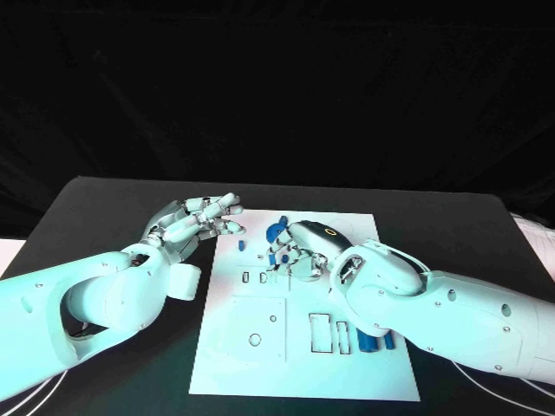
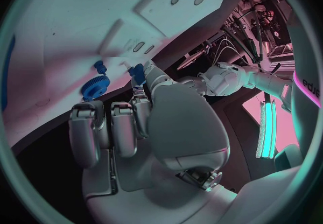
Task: Assemble the parts on the task board
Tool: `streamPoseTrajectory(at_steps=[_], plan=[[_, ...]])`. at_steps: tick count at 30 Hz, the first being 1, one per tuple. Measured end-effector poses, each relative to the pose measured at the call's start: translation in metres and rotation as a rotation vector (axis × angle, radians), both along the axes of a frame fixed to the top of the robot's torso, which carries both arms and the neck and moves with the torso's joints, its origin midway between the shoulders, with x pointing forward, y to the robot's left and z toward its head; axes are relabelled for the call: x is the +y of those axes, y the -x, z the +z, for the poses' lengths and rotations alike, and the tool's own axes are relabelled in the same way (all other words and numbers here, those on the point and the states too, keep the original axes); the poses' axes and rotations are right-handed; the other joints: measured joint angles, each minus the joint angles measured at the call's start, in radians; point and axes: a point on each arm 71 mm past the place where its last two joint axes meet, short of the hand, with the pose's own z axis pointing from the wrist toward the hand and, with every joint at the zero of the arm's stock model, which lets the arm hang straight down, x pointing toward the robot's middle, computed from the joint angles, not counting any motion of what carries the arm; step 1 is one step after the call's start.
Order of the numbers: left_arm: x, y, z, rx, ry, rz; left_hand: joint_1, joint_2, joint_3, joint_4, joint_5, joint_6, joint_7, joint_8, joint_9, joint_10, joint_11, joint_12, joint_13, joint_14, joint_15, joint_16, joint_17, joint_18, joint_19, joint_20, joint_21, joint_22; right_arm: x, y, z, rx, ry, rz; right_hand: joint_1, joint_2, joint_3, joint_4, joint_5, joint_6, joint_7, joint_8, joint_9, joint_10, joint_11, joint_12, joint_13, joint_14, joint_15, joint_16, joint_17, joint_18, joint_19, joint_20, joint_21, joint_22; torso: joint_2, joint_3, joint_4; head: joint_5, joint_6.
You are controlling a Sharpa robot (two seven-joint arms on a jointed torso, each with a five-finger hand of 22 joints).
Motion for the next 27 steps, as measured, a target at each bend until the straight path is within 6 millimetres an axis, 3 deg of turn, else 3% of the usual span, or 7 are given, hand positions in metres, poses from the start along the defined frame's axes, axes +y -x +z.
streamPoseTrajectory(at_steps=[4, 15, 27], plan=[[0.0, 0.0, 0.0, 0.0, 0.0, 0.001, 0.0, 0.0, 0.0, 0.0, 0.0, 0.0, 0.0, 0.0, 0.0, 0.0, 0.0, 0.0, 0.0, 0.0, 0.0, 0.0, 0.0, 0.0, 0.0, 0.0, 0.0, 0.0, 0.006, 0.003, -0.008, 0.005, 0.029, 0.005, -0.005, -0.001, 0.0, 0.0, 0.005, 0.0, 0.0, 0.0, 0.0, 0.0, 0.0, 0.0, 0.0, 0.0, 0.0, 0.0, 0.0, 0.0, 0.0, 0.0, 0.0, 0.0, -0.001, -0.0013, 0.0009, 0.003, -0.004], [0.0, 0.001, 0.0, 0.0, 0.001, -0.002, 0.0, 0.0, 0.0, 0.0, 0.0, 0.0, 0.0, 0.0, 0.0, 0.0, 0.0, 0.0, 0.0, 0.0, 0.0, 0.0, 0.0, 0.0, 0.0, 0.0, 0.0, 0.0, 0.012, 0.003, -0.019, 0.009, 0.089, -0.003, -0.01, -0.005, 0.0, 0.0, 0.012, -0.002, -0.002, 0.0, 0.005, 0.0, 0.0, -0.004, 0.0, 0.0, 0.0, 0.0, 0.0, 0.0, 0.0, 0.0, 0.0, 0.0, -0.001, 0.0006, 0.0, 0.006, -0.009], [0.0, 0.001, 0.001, 0.0, 0.001, -0.003, 0.0, 0.0, 0.0, 0.0, 0.0, 0.0, 0.0, 0.0, 0.0, 0.0, 0.0, 0.0, 0.0, 0.0, 0.0, 0.0, 0.0, 0.0, 0.0, 0.0, 0.0, 0.0, 0.009, 0.002, -0.018, -0.012, 0.118, -0.011, -0.018, -0.013, 0.0, 0.0, 0.013, -0.004, -0.007, 0.0, 0.019, 0.004, -0.004, -0.006, -0.001, 0.0, 0.0, 0.0, 0.0, 0.0, 0.0, 0.0, 0.0, 0.001, 0.0, 0.0021, 0.0005, 0.007, -0.014]])
